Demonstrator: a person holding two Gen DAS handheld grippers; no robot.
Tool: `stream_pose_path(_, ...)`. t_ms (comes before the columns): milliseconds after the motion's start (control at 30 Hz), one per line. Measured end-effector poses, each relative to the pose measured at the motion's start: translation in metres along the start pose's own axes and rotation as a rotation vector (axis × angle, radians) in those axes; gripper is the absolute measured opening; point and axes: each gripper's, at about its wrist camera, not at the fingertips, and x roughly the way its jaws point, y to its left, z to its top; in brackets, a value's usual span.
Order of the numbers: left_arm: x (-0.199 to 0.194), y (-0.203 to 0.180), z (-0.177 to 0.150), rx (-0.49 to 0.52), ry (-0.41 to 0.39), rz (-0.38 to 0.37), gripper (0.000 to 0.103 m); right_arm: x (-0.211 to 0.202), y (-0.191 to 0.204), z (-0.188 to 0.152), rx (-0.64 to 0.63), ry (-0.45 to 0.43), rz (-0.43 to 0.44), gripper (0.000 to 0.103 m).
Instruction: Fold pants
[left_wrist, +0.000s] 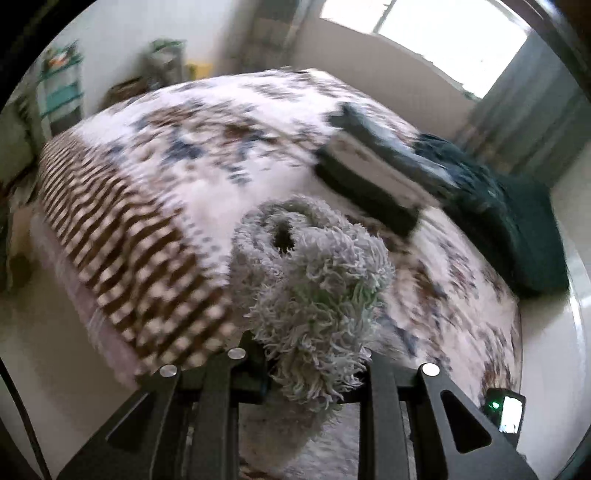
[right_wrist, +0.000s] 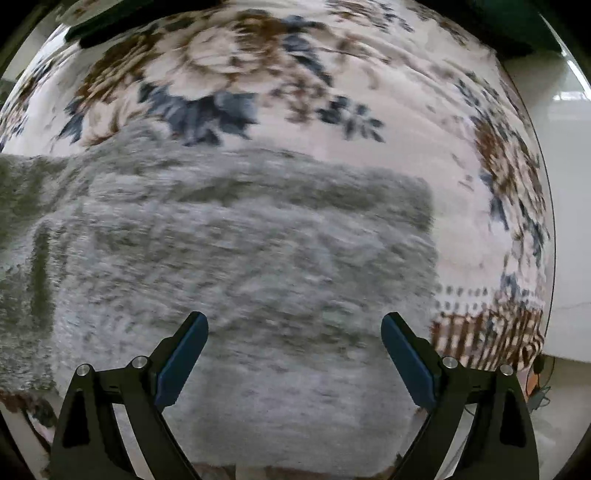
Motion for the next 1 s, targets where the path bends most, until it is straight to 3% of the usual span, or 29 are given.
stream_pose_path(233, -0.002, -0.09, -0.038, 0.193, 0.059, -0.08, 0.018, 0.002, -0.074, -0.016, 0.099, -0.016, 0.034, 0.097)
stream_pose_path(500, 0.016, -0.189, -0.116, 0.441, 0.181, -0.137, 0.018, 0.018, -0.188, -0.036, 0.234, -0.016, -0.031, 0.097)
stream_pose_path(733, 0.039, -0.235, -0.177, 0.573, 0.26, -0.145, 0.018, 0.042, -0.269, -0.055, 0.35, 0.004, -0.076, 0.097)
stream_pose_path(1000, 0.067, -0.254, -0.231, 0.703, 0.337, -0.112, 0.018, 0.066, -0.318, -0.076, 0.478, 0.052, -0.023, 0.097)
